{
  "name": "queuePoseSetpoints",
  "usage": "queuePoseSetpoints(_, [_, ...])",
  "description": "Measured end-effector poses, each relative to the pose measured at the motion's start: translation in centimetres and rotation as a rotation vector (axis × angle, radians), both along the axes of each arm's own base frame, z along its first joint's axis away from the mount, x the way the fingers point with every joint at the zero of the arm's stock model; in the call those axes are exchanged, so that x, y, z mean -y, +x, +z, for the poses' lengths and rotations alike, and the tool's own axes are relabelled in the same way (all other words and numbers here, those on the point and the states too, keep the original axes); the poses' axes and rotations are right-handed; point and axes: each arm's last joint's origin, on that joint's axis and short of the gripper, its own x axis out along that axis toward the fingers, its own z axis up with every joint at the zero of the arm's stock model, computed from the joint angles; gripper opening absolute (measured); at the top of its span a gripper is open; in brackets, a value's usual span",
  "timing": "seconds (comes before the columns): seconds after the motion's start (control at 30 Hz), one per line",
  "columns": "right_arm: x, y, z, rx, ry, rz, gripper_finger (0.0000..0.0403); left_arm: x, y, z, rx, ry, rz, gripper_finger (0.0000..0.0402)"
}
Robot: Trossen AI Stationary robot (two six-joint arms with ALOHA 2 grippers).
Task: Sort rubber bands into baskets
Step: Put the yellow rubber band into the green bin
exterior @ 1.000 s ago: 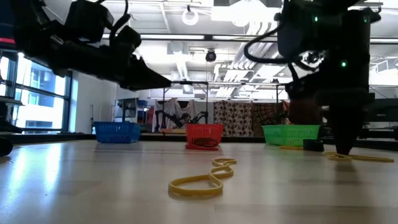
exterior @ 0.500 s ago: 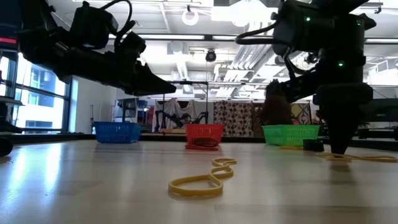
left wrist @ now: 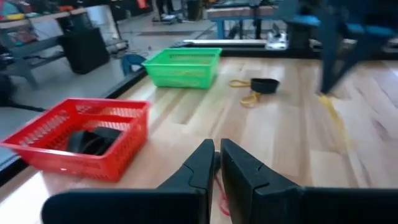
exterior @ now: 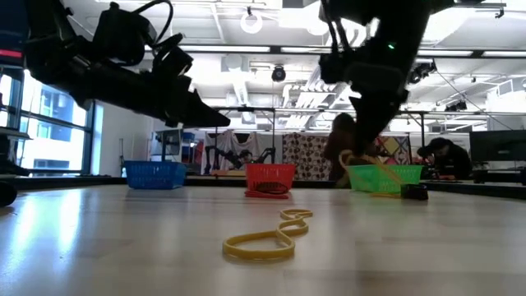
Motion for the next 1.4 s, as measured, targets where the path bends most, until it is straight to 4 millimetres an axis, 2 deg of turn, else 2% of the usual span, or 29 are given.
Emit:
queuePoseSetpoints(0.17, [2.4,0.5,2.0,-0.029,-0.104,-0.085,0.0001,0.2,0.0,-0.2,-0.024,-0.014,-0.059,0.0019])
queuePoseSetpoints(0.43, [9.6,0.1,4.7,-0.09,-0.271,-0.337,0.0,0.2,0.0,-0.4,-0.045,-0.02,-0.079,0.0019])
queuePoseSetpoints(0.6, [14.3,-1.0,5.1,-0.141,-0.316,-0.435,0.0,0.2,0.0,-0.4,-0.045,-0.02,-0.08,0.0019])
queuePoseSetpoints(0.73, [17.0,-2.1,4.8,-0.172,-0.325,-0.508,0.0,0.2,0.0,-0.4,-0.045,-0.02,-0.08,0.0019])
queuePoseSetpoints(1.03, [20.4,-3.7,4.9,-0.195,-0.361,-0.616,0.0,0.2,1.0,0.7,0.008,-0.015,-0.082,0.0019])
queuePoseSetpoints(1.4, [21.8,-4.1,4.9,-0.175,-0.347,-0.638,0.0,0.2,1.0,0.7,0.004,-0.015,-0.082,0.0019])
